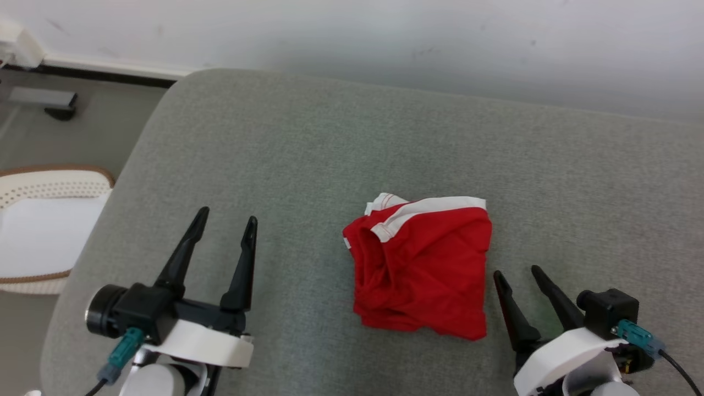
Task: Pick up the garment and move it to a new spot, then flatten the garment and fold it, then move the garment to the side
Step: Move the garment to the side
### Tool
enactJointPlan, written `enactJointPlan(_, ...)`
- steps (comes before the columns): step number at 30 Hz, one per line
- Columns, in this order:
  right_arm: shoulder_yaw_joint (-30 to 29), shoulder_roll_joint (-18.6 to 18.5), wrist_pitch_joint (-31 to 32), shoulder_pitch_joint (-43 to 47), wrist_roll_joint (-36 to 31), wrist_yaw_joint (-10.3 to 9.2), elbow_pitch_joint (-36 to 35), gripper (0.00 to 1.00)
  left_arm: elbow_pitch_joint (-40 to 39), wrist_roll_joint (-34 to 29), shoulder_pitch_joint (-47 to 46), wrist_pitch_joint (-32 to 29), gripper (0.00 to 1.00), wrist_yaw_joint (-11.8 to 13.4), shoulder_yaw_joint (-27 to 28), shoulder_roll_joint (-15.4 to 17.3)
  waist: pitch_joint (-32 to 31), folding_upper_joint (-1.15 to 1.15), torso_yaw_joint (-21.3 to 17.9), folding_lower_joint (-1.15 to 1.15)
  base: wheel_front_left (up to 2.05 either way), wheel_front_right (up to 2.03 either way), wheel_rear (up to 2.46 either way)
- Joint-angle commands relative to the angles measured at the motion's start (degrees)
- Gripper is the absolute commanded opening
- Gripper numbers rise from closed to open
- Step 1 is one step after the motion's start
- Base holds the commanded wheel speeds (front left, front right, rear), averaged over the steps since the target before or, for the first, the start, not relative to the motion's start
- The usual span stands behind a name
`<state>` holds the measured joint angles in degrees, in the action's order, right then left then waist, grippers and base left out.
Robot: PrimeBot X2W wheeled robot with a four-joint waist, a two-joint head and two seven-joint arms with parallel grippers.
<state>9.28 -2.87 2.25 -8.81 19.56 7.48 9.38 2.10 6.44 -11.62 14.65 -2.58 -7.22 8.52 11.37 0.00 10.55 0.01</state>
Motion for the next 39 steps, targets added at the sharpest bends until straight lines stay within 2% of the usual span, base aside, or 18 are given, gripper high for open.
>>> enactJointPlan(1,1.5,-0.1,-0.9,-2.6,1.1,-0.03,3.5,1.0,0.6,-0.4,-1.1,0.3,1.0,-0.2,0.0,-0.3,3.1,0.0,3.3,-0.01,0.0,0.0,0.0)
enactJointPlan(5,5.0,-0.1,-2.4,-7.6,4.3,-0.03,12.4,1.0,1.7,-0.1,-2.7,0.5,1.0,-0.5,-0.6,-1.2,4.1,0.0,5.0,-0.01,0.0,0.0,0.0)
enactJointPlan(9,8.8,0.2,-0.3,-10.3,7.4,0.08,20.0,1.0,1.4,-0.2,-3.1,0.5,1.0,-0.8,-0.3,-1.6,4.2,0.0,5.6,-0.01,0.0,0.0,0.0)
enactJointPlan(10,9.5,0.3,0.4,-10.7,7.9,0.14,21.4,0.67,1.3,-0.3,-3.0,0.5,1.0,-0.8,-0.2,-1.6,4.2,0.0,5.7,-0.01,0.0,0.0,0.0)
enactJointPlan(11,9.9,0.3,0.9,-10.9,8.4,0.13,22.6,0.28,1.3,-0.4,-3.0,0.5,1.0,-0.8,-0.1,-1.6,4.1,0.0,5.7,-0.01,0.0,0.0,0.0)
enactJointPlan(12,10.4,0.3,1.8,-11.2,8.7,0.13,23.6,0.0,1.3,-0.5,-2.9,0.5,1.0,-0.8,0.0,-1.7,4.1,0.0,5.6,-0.01,0.0,0.0,0.0)
enactJointPlan(14,11.1,0.2,1.8,-11.9,8.2,0.12,24.2,0.0,1.2,-0.7,-2.5,0.5,1.0,-0.8,0.4,-1.7,3.8,0.0,5.1,-0.01,0.0,0.0,0.0)
enactJointPlan(18,10.3,-0.2,-0.7,-12.8,2.5,-0.02,22.5,0.0,0.6,-1.2,-1.6,0.5,1.0,-0.6,1.0,-1.7,2.8,0.0,3.0,-0.01,0.0,0.0,0.0)
enactJointPlan(23,7.4,-1.1,-0.7,-9.8,-4.1,-0.12,17.1,0.0,-0.5,-1.4,-0.1,0.5,1.0,-0.5,2.1,-1.0,1.5,0.0,-3.3,-0.01,0.0,0.0,0.0)
enactJointPlan(32,2.4,-7.8,4.6,-1.8,-7.4,-0.1,3.7,0.0,-2.5,-1.6,1.0,0.5,1.0,-0.7,2.4,0.2,1.1,0.0,-17.5,-0.01,0.0,0.0,0.0)
enactJointPlan(39,1.0,-12.7,7.0,-2.6,-6.5,-0.1,-0.4,0.0,-3.1,-2.0,-1.2,0.5,1.0,-1.5,0.8,0.5,3.8,0.0,-22.2,-0.01,0.0,0.0,0.0)
